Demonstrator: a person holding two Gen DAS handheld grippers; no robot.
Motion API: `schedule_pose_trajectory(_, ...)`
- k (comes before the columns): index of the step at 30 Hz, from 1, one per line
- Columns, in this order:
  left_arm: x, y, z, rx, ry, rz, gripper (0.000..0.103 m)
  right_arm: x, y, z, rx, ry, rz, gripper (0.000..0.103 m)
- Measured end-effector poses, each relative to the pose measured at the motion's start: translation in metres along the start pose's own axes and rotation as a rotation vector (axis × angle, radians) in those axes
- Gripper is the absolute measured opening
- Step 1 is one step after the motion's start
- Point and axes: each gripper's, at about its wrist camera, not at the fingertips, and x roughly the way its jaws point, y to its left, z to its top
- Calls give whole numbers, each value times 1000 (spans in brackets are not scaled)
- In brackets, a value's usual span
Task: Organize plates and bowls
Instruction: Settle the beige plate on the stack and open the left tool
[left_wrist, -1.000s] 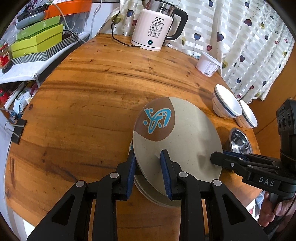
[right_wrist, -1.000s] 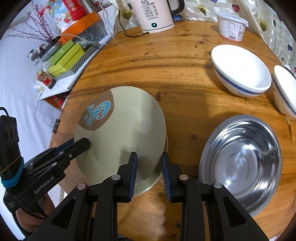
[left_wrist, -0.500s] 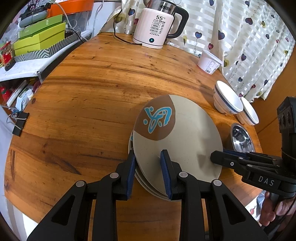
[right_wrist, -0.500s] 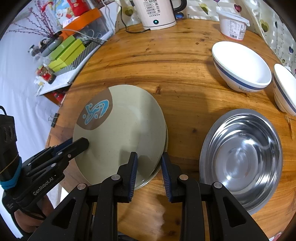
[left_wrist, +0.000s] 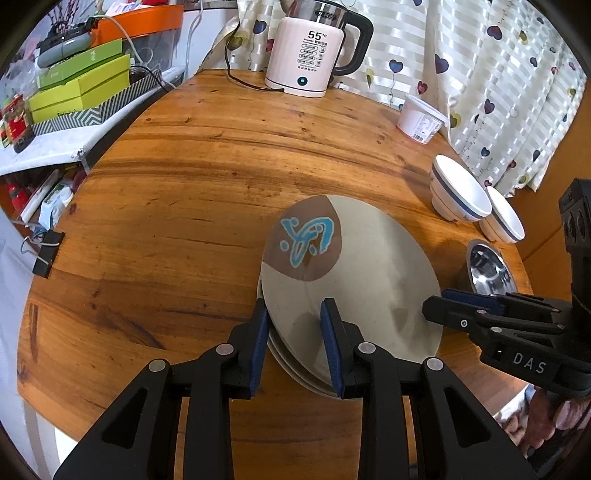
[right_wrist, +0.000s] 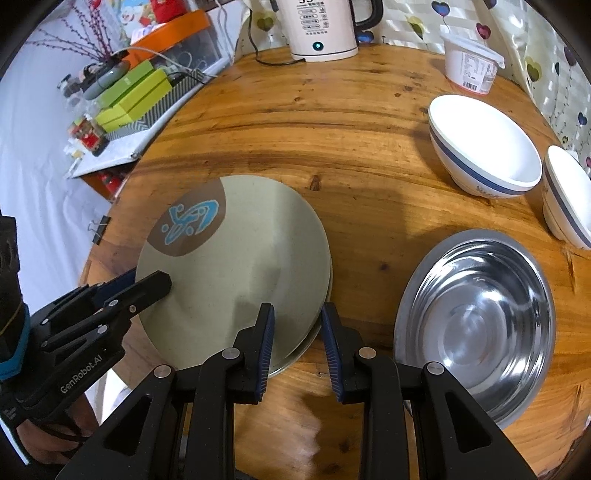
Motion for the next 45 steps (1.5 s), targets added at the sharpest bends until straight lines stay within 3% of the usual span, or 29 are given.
schedule_pose_trajectory(45, 0, 8, 4, -14, -20, -16, 30, -8, -9, 4, 10, -39, 58, 26)
